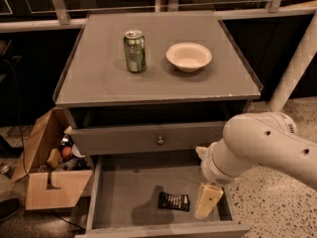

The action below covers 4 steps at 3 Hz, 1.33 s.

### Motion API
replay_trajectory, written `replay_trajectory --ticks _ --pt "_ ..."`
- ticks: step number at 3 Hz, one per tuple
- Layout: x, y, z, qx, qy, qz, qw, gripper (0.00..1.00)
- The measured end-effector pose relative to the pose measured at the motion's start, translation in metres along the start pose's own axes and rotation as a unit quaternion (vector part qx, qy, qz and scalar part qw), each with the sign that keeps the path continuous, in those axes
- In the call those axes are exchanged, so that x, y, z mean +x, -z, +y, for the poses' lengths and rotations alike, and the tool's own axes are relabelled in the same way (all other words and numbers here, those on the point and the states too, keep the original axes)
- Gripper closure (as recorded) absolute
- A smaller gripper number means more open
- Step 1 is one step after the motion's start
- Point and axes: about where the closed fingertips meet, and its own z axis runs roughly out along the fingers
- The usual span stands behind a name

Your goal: Pick rxbar chocolate from middle drawer and place on counter

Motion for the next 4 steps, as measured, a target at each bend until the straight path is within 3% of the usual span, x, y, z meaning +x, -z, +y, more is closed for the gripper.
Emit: replay_trajectory --ticks 2,4 --pt "0.0 -0.012 -0.001 -0.003 -0.005 -0.007 1.0 0.0" --pt "0.014 -0.092 -0.017 -0.006 -0.02 -0.015 0.9997 0.0"
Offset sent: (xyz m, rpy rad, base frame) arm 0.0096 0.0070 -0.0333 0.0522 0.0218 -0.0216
